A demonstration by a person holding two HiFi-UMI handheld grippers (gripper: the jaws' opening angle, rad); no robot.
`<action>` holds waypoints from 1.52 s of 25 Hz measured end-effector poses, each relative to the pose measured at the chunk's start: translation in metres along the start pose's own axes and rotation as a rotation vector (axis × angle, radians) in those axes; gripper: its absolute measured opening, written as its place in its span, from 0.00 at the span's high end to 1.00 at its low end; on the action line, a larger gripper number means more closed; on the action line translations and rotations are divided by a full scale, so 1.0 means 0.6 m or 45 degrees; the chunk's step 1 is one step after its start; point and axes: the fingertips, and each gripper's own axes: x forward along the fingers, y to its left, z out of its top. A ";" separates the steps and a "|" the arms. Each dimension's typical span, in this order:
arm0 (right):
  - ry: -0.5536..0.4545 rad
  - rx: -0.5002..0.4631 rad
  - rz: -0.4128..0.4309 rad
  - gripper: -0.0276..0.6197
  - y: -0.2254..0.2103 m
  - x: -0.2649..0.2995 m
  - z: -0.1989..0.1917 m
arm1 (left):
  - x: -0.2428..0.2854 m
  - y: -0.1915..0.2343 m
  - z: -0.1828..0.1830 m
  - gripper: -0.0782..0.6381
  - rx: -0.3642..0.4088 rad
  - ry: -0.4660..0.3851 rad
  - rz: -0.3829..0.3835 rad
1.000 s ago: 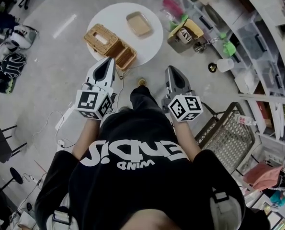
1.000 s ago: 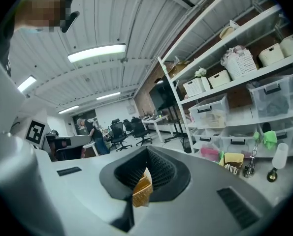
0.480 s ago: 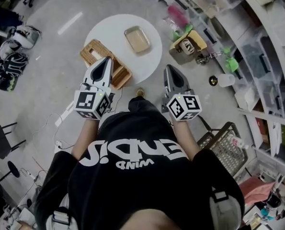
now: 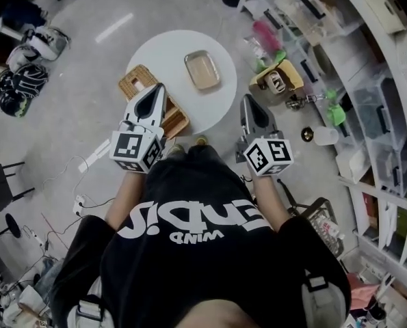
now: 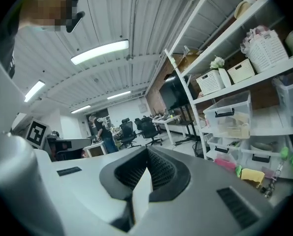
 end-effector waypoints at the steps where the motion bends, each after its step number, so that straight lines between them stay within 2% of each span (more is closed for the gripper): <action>1: -0.002 -0.011 0.000 0.96 0.003 0.004 0.003 | 0.000 0.004 0.002 0.89 0.005 0.000 -0.002; 5: -0.014 -0.047 -0.001 0.96 0.028 0.021 0.012 | -0.001 0.027 0.016 0.89 0.015 -0.006 -0.020; 14: -0.011 -0.026 -0.028 0.95 0.039 0.038 0.009 | 0.019 0.038 0.018 0.89 0.016 0.003 -0.099; 20: -0.006 -0.008 -0.014 0.87 0.053 0.050 0.006 | 0.027 0.040 0.015 0.89 0.016 0.004 -0.133; 29: 0.067 0.058 0.028 0.55 0.054 0.080 -0.032 | 0.044 0.044 0.003 0.89 0.014 0.030 -0.163; 38: 0.226 0.153 0.070 0.54 0.036 0.131 -0.117 | 0.058 0.060 -0.012 0.89 0.042 0.056 -0.160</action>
